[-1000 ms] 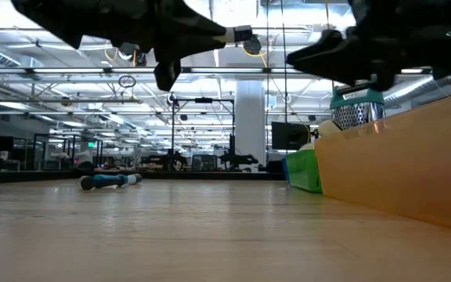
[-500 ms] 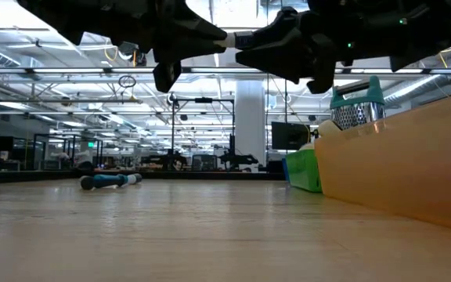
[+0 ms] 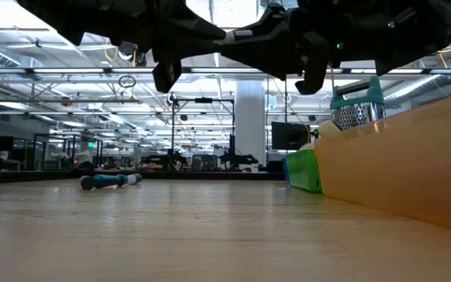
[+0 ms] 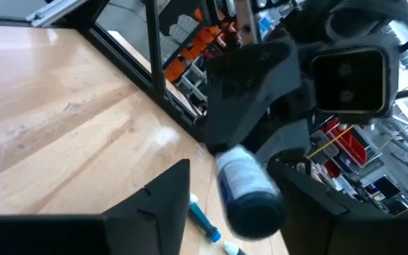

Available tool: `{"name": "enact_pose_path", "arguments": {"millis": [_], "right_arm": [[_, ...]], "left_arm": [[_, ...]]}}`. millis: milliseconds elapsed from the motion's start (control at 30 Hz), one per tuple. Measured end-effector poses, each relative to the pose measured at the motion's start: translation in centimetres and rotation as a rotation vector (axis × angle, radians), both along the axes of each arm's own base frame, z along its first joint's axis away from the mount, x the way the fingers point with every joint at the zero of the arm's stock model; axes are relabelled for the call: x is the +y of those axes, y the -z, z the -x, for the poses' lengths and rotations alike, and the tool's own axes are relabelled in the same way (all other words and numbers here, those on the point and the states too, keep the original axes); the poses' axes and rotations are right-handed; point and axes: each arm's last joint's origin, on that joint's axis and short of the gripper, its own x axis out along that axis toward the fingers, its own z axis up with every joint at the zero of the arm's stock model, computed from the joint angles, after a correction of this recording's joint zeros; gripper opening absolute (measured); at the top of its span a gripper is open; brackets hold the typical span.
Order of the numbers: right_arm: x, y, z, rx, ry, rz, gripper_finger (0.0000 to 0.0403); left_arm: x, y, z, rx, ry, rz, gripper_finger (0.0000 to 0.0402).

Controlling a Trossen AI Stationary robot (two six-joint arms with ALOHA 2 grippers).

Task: Pick & Place Food Item
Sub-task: Put the dark blue food coloring bottle into the blue bin

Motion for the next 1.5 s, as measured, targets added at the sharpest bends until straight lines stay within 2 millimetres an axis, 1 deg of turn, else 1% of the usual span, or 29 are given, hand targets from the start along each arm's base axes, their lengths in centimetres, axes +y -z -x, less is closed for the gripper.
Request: {"name": "enact_pose_path", "arguments": {"millis": [100, 300, 433, 533, 700, 867, 967, 1100, 1267, 1400, 1500], "right_arm": [[0.0, 0.0, 0.0, -0.001, 0.000, 0.000, 0.0154], [0.2, -0.1, 0.1, -0.005, -0.007, 0.007, 0.0121], [0.3, -0.1, 0.1, -0.005, -0.009, 0.007, 0.0106], [0.6, -0.1, 0.2, -0.007, -0.015, 0.019, 0.0097], [0.8, -0.1, 0.2, -0.009, -0.020, 0.031, 0.0085], [0.8, -0.1, 0.2, -0.006, -0.021, 0.032, 0.0078], [0.8, -0.1, 0.2, -0.005, -0.021, 0.025, 0.0078], [0.8, -0.2, 0.2, -0.009, -0.021, -0.018, 0.0077], [0.7, -0.3, 0.2, -0.009, -0.011, -0.059, 0.0076], [0.9, 0.1, 0.3, 0.025, -0.036, -0.082, 0.0076], [0.8, -0.2, 0.3, 0.011, -0.027, -0.089, 0.0076]], "left_arm": [[0.0, 0.0, 0.0, 0.004, 0.000, 0.000, 0.0039], [0.0, 0.0, 0.0, 0.005, 0.002, 0.002, 0.0053], [0.0, 0.0, 0.0, 0.005, 0.002, 0.002, 0.0043], [-0.1, 0.1, 0.0, 0.006, 0.007, 0.003, 0.0039], [-0.1, 0.1, 0.0, 0.012, 0.007, 0.003, 0.0052], [0.0, 0.1, 0.0, 0.015, 0.004, 0.000, 0.0050], [0.0, 0.1, 0.0, 0.009, 0.008, -0.037, 0.0050], [0.1, -0.1, 0.0, -0.048, 0.030, -0.175, 0.0079], [0.2, -0.5, 0.0, -0.080, -0.013, -0.317, 0.0134], [0.7, -1.1, 0.2, -0.098, -0.089, -0.400, 0.0175], [0.8, -1.6, 0.5, -0.105, -0.098, -0.420, 0.0195]]}}
